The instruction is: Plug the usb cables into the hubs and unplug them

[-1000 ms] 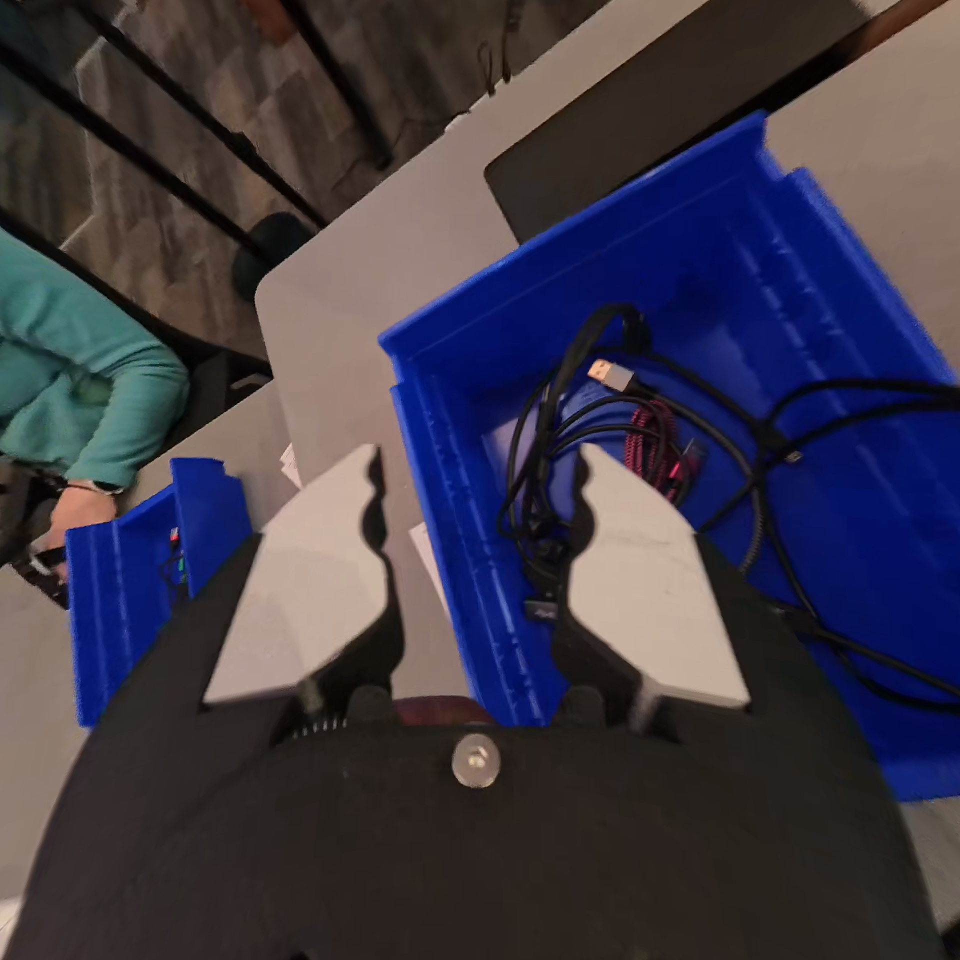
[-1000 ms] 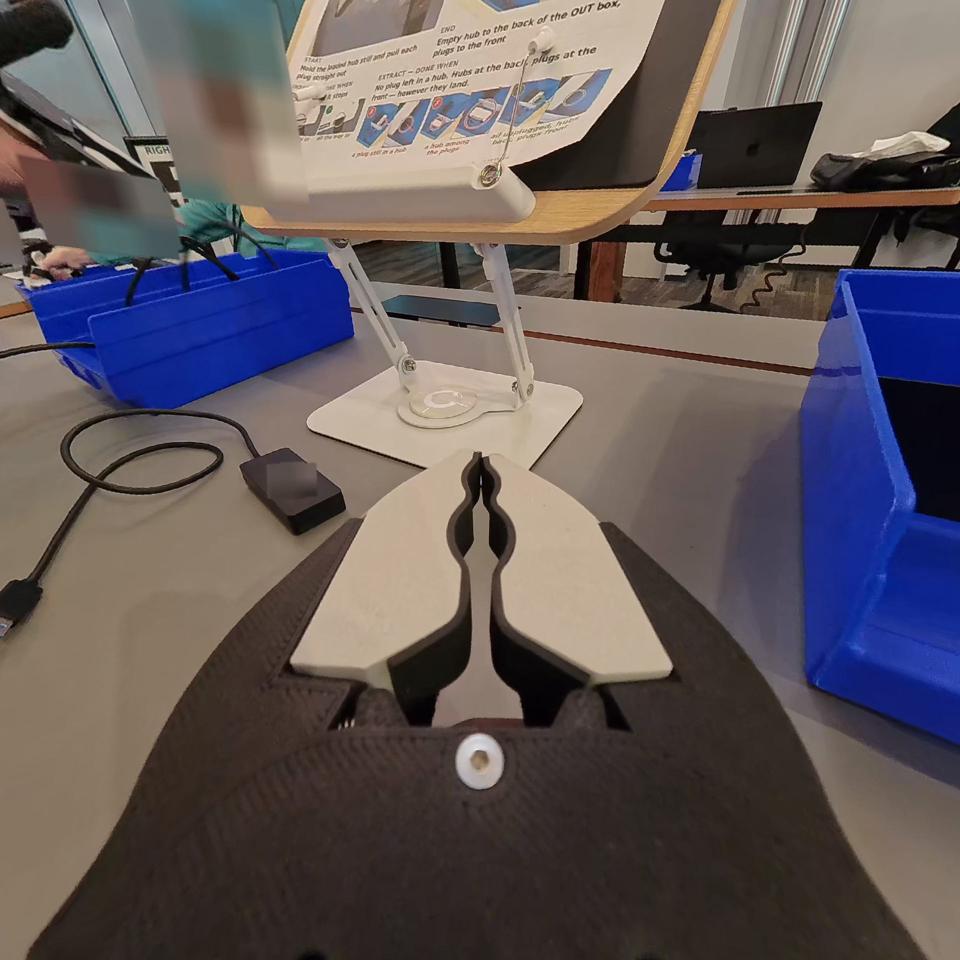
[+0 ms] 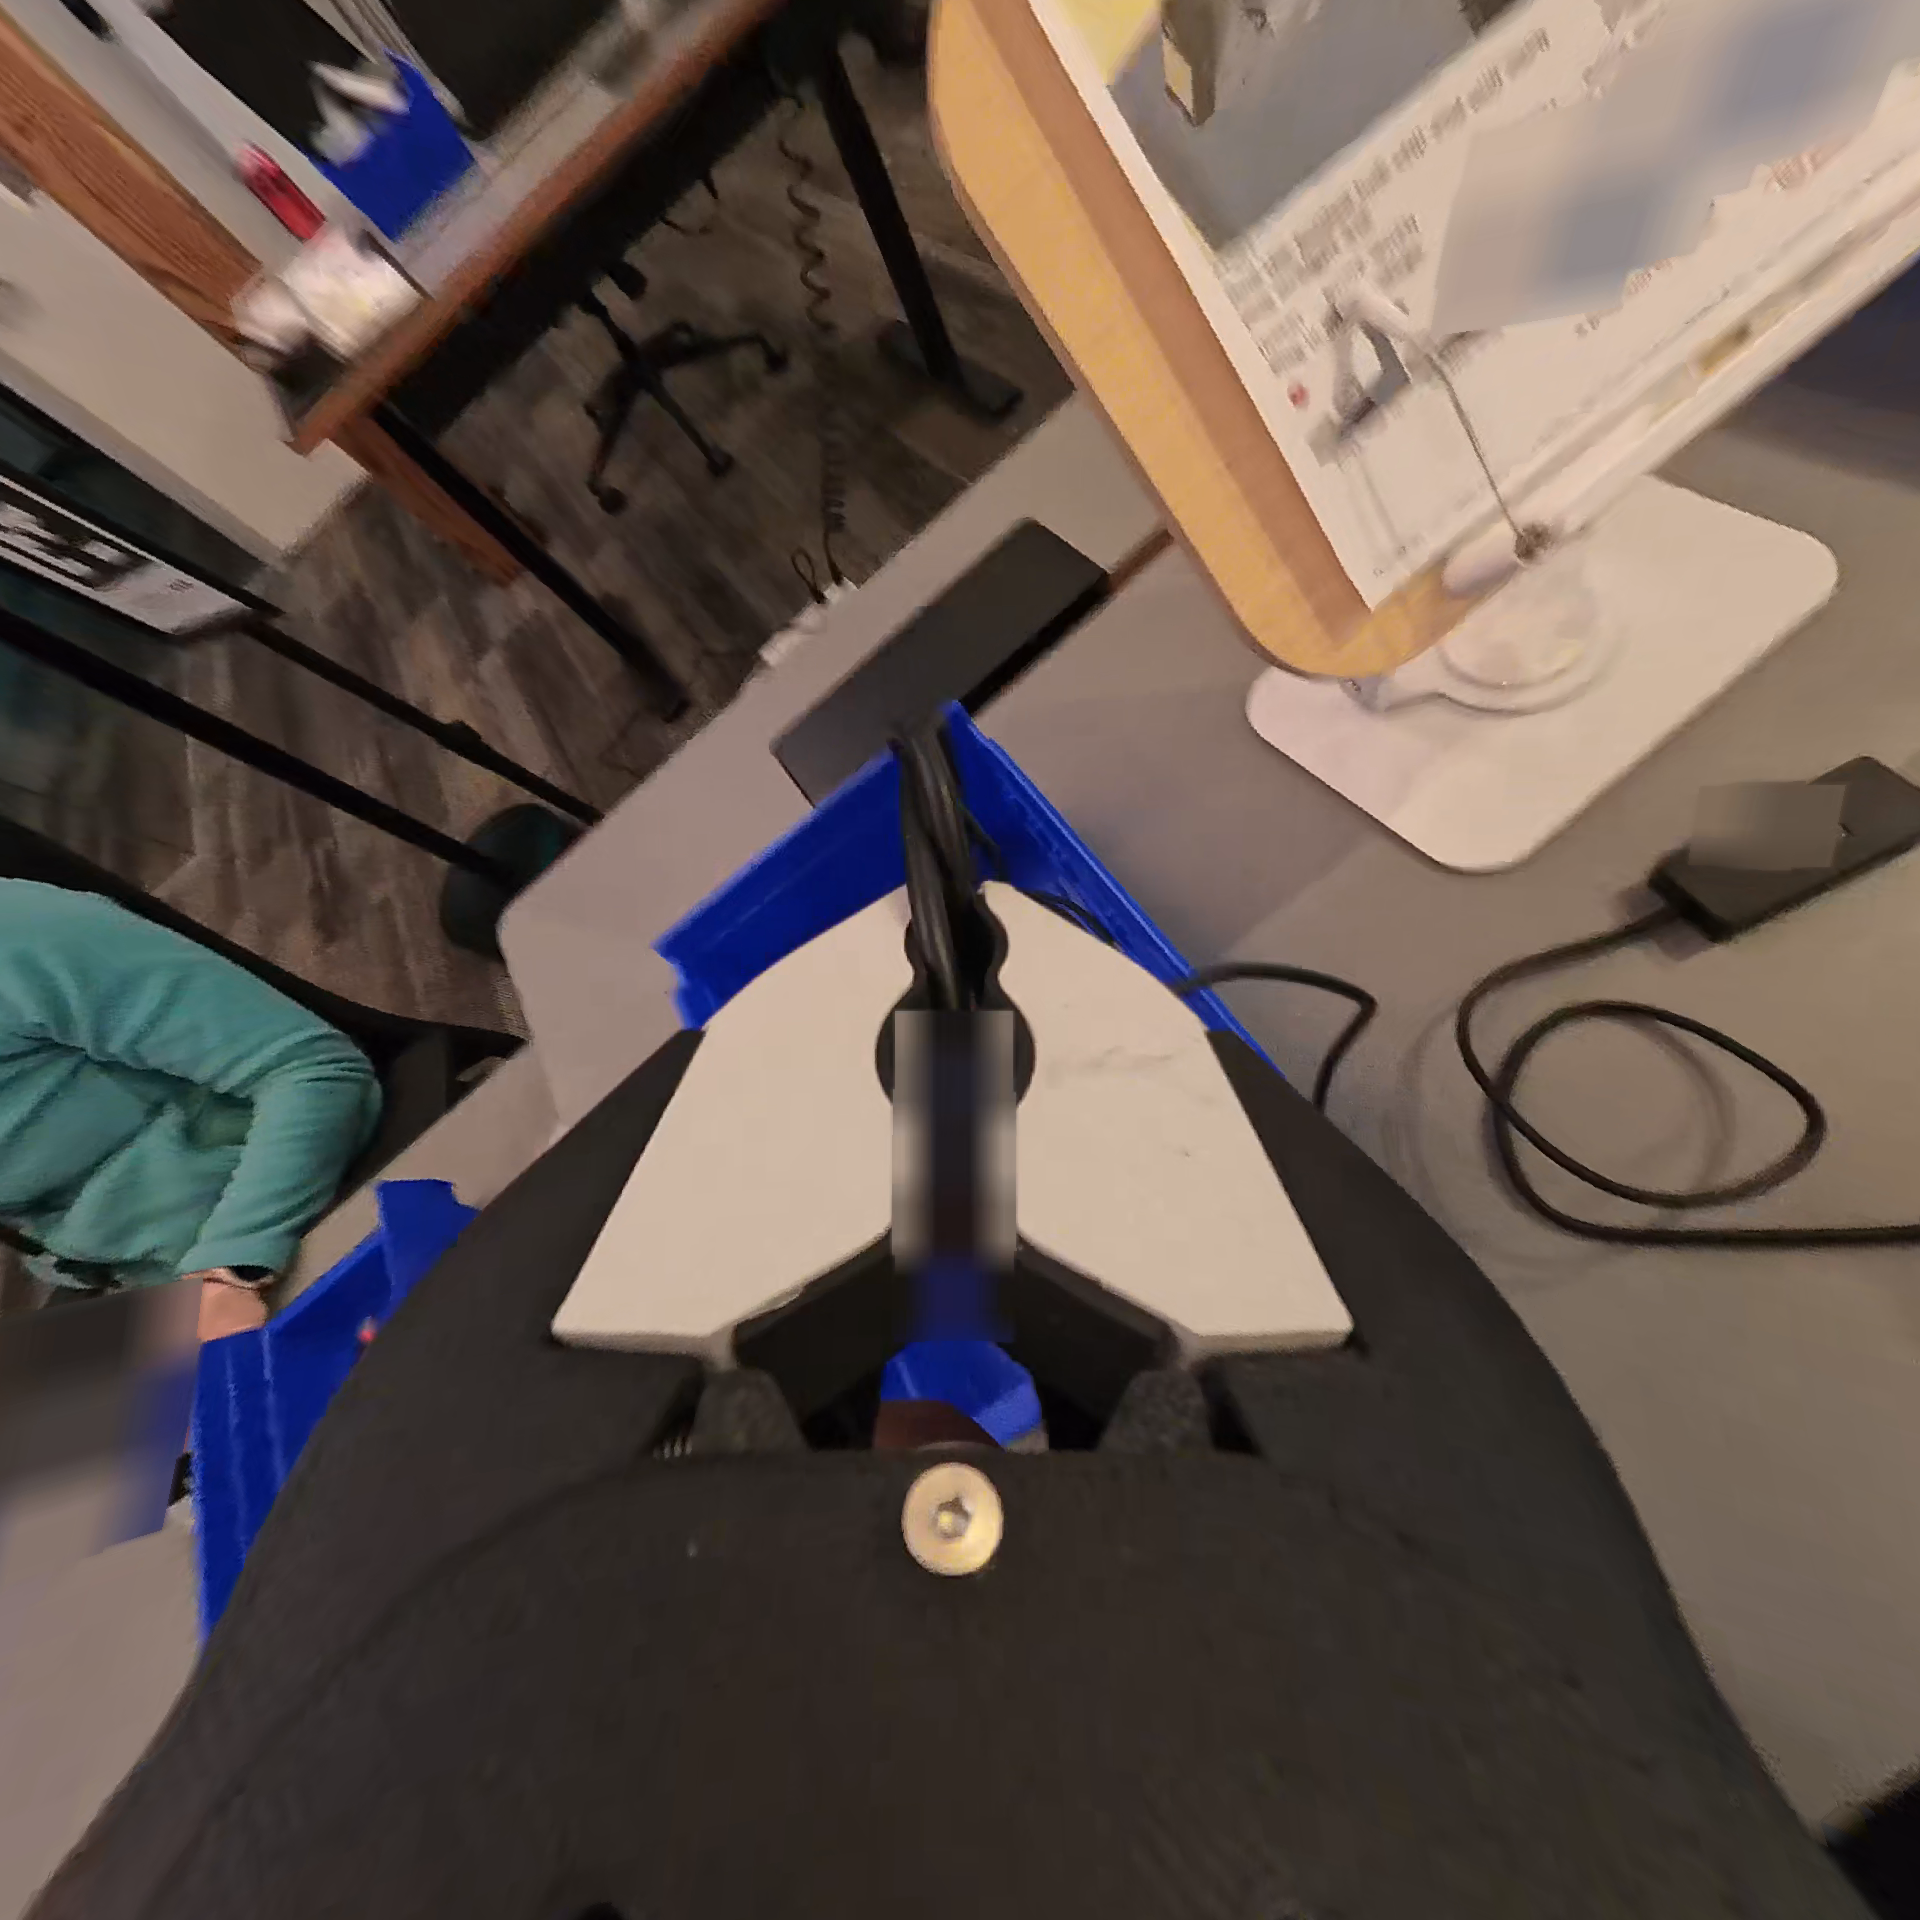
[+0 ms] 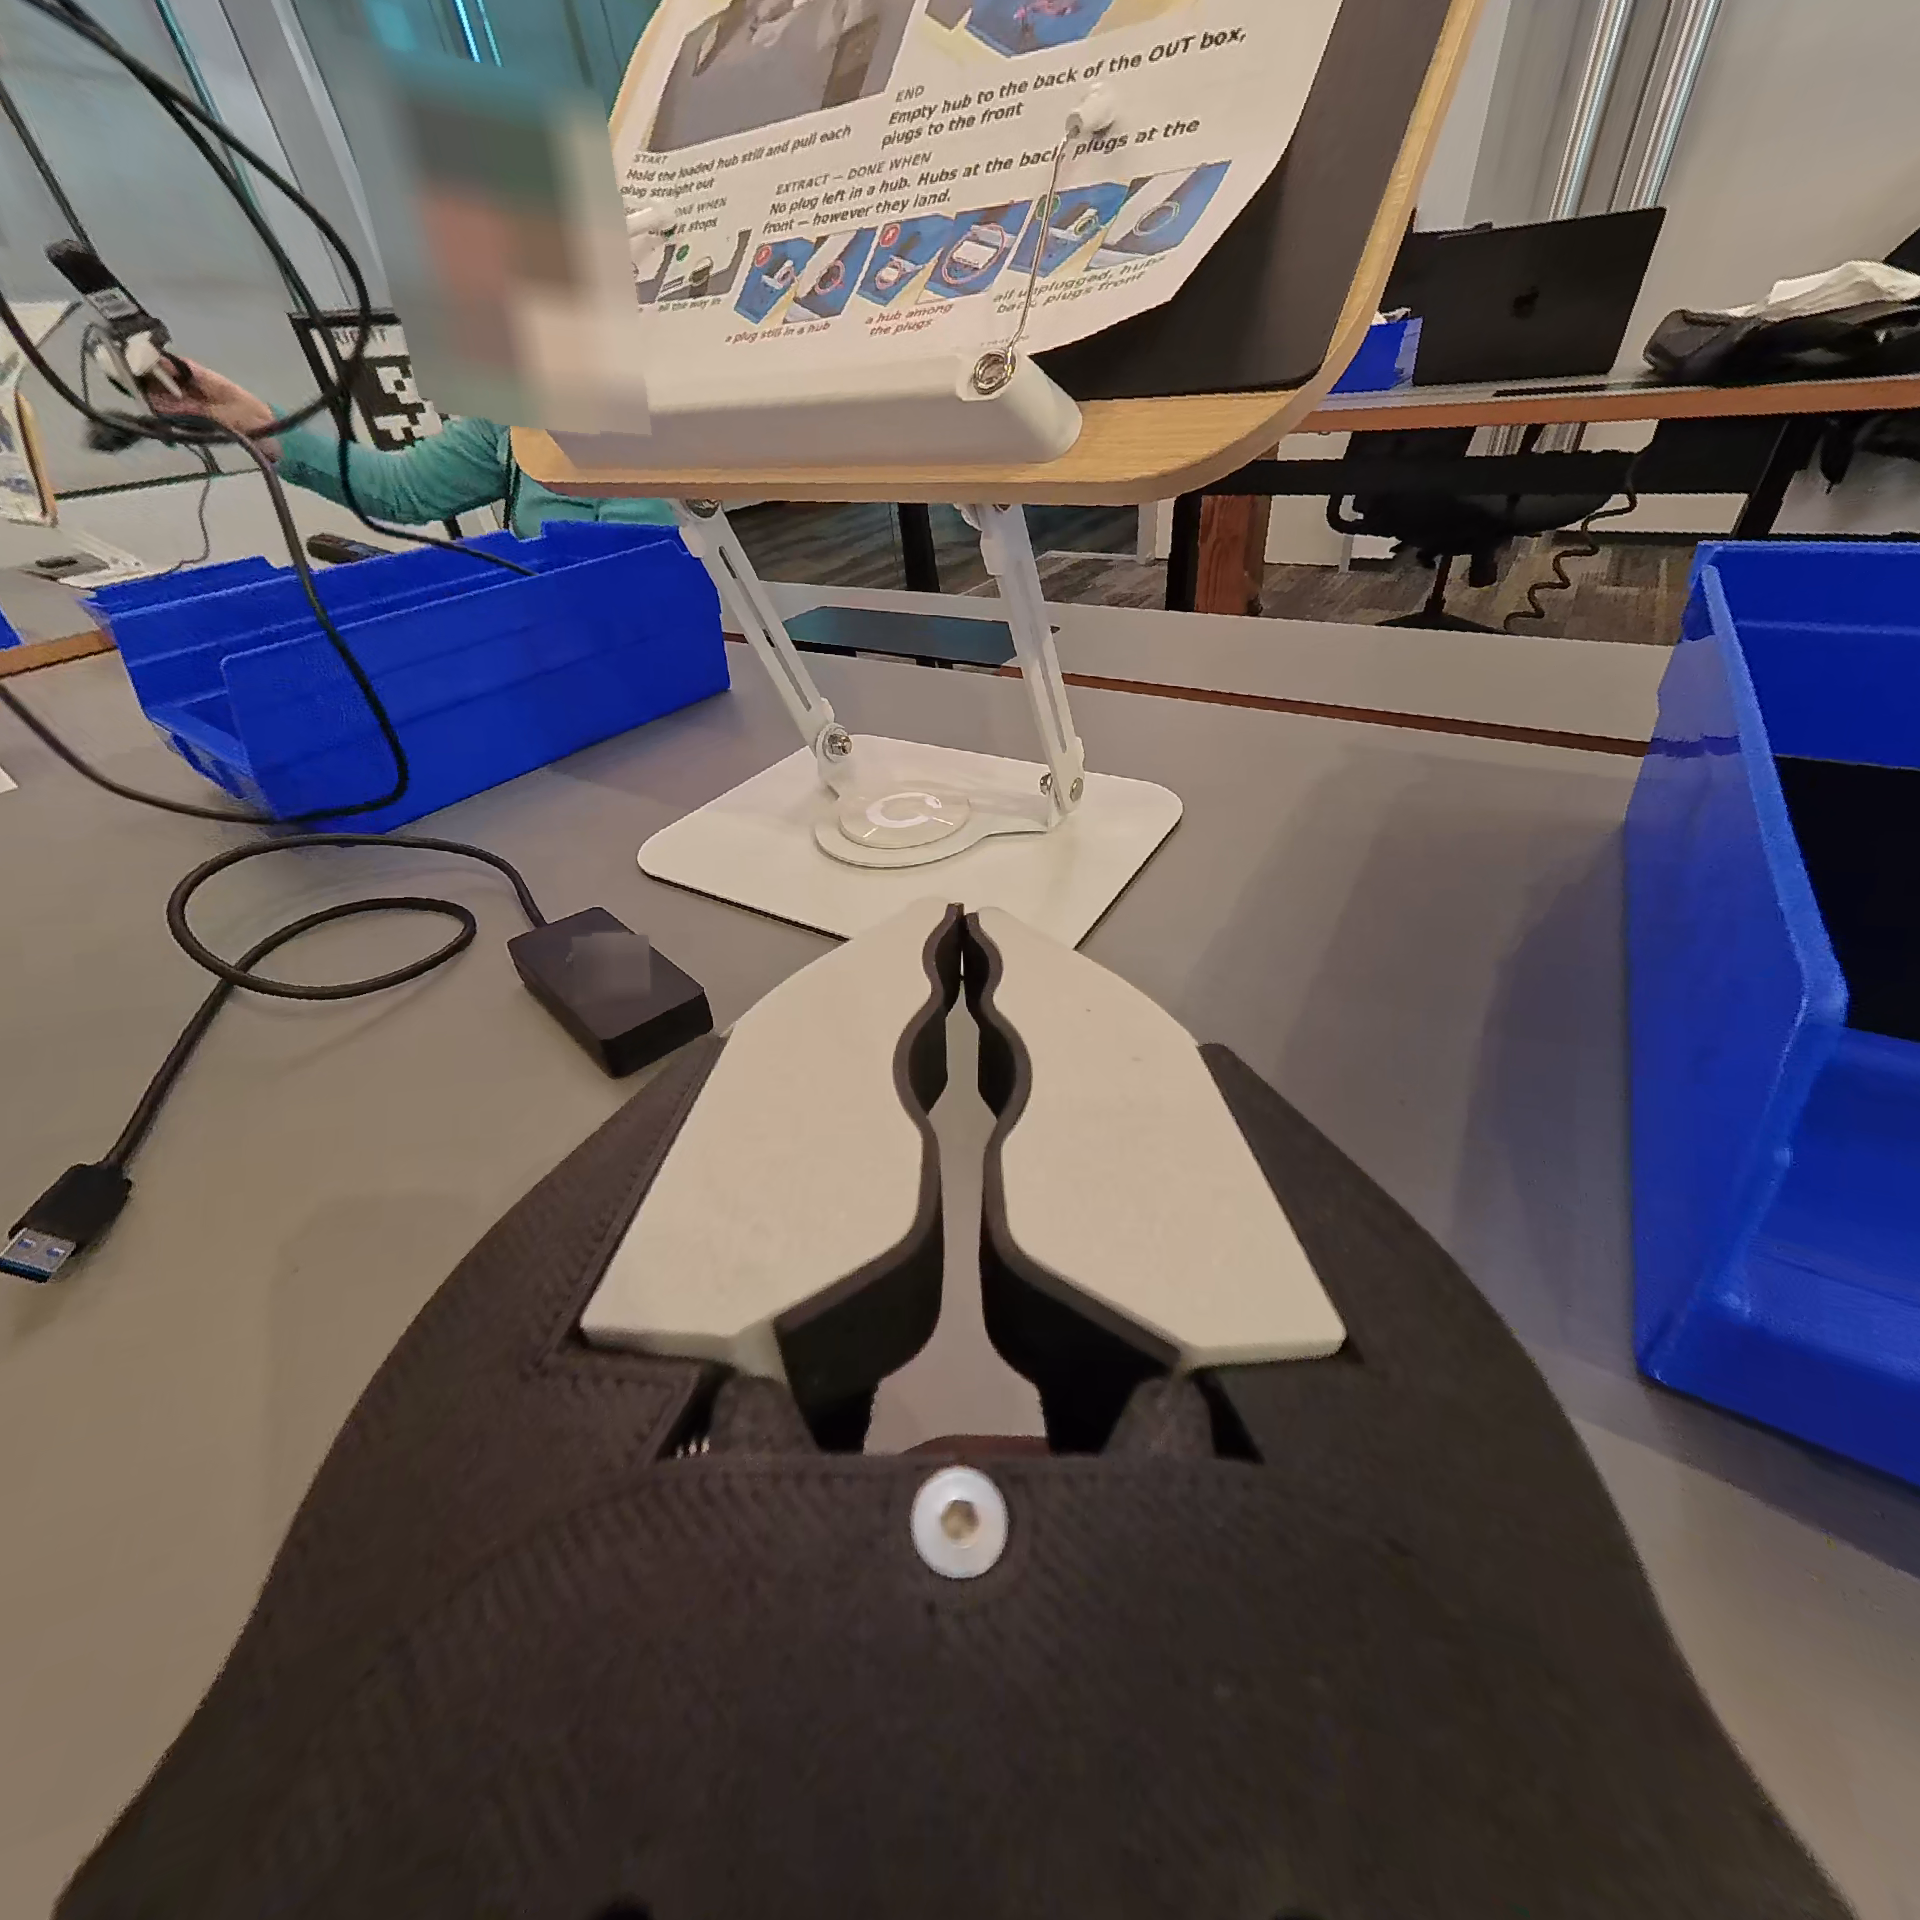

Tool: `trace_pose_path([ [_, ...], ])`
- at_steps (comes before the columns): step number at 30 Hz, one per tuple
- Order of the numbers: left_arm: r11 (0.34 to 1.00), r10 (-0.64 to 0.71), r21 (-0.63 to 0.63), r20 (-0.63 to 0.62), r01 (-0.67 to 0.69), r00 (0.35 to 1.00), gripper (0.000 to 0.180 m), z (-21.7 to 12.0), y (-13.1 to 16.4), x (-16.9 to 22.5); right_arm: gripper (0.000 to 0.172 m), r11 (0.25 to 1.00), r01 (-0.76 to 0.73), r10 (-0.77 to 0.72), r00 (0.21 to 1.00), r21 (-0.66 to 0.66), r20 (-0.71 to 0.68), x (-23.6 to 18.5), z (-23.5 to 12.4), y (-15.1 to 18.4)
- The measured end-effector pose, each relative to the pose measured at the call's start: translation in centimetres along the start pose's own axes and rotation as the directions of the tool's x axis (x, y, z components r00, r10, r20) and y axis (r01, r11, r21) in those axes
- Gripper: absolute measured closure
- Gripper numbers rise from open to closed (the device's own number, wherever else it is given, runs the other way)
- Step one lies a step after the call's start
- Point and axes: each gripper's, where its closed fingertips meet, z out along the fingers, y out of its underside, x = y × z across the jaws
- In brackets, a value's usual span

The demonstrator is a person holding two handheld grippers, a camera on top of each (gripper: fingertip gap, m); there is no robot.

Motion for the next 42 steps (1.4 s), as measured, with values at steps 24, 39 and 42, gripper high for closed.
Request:
trace_pose_path([
  [24, 0.862, 0.163, 0.459, 0.156, -0.217, 0.974, 0.177, -12.1, -10.0, 5.1, 0.172, 1.000, -0.001, 0.001, 1.000, 0.008, 0.007, -0.1, 0.0, -0.1],
  [39, 0.770, 0.386, 0.560, -0.024, -0.307, 0.922, 0.177, -12.3, -14.2, 19.1, 0.172, 1.000, -0.002, 0.002, 1.000, 0.006, -0.004, 0.1, -0.1, -0.1],
  [42, 0.799, 0.384, 0.554, -0.175, -0.231, 0.907, 0.177, -9.1, -13.3, 22.7, 0.172, 1.000, -0.004, 0.004, 1.000, 0.008, -0.005, 0.1, -0.1, -0.1],
])
